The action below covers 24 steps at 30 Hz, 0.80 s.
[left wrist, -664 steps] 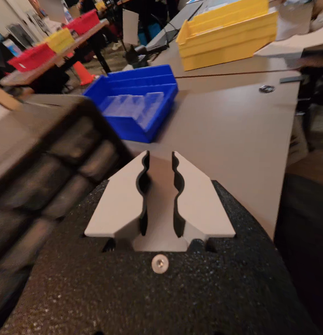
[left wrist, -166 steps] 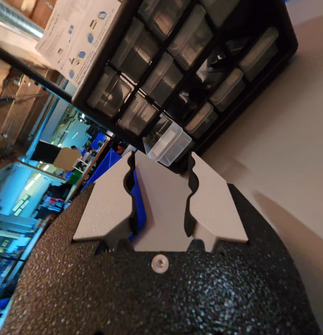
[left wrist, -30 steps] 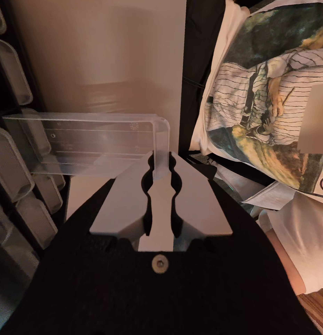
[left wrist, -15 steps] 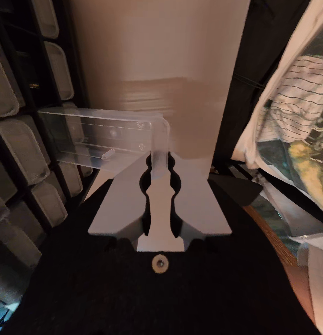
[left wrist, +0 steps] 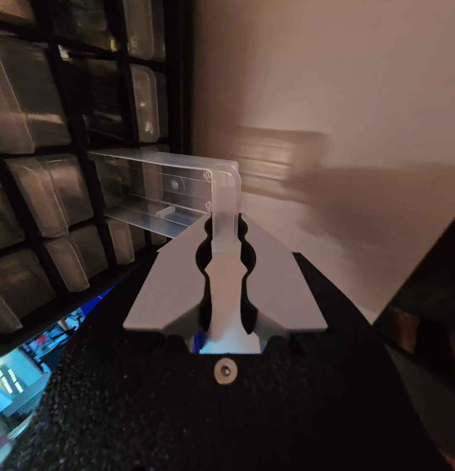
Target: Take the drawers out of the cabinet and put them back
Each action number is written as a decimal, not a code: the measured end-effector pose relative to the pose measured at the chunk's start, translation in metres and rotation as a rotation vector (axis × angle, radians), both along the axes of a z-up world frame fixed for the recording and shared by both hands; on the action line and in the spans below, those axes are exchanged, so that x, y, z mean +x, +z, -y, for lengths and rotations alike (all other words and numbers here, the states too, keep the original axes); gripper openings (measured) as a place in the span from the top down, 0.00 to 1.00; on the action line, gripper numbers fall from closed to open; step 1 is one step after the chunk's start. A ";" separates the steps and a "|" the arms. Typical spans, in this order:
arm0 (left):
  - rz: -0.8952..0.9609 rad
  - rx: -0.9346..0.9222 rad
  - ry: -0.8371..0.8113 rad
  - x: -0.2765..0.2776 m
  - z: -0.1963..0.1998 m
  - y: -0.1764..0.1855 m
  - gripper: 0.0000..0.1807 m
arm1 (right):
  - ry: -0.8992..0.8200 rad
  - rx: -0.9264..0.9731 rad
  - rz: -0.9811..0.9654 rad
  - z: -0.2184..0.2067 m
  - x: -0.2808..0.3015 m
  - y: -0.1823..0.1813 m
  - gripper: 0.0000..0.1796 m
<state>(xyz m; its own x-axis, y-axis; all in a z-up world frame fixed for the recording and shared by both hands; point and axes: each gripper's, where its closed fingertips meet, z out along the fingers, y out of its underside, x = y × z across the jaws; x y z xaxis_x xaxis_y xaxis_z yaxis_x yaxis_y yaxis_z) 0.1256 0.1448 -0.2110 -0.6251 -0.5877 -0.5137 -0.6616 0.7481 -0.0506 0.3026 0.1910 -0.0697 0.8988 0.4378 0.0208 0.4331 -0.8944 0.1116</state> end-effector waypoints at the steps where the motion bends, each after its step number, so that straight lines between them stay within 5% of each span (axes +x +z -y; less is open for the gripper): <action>1: 0.035 0.021 0.000 0.002 -0.001 -0.002 0.92 | 0.001 0.001 0.000 0.000 0.000 0.000 1.00; 14: 0.560 0.344 -0.132 0.011 -0.001 0.011 0.84 | 0.001 0.008 0.006 0.000 0.000 0.000 1.00; 24: 0.896 0.350 -0.157 0.005 0.015 0.031 0.90 | -0.008 0.020 -0.002 0.000 0.000 0.000 1.00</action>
<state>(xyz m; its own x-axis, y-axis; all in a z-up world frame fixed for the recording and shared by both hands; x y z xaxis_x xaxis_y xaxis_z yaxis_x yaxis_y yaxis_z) 0.1309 0.1296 -0.1803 0.0240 -0.2545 -0.9668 -0.3773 0.8932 -0.2445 0.3025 0.1911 -0.0697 0.9023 0.4301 0.0276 0.4262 -0.8999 0.0924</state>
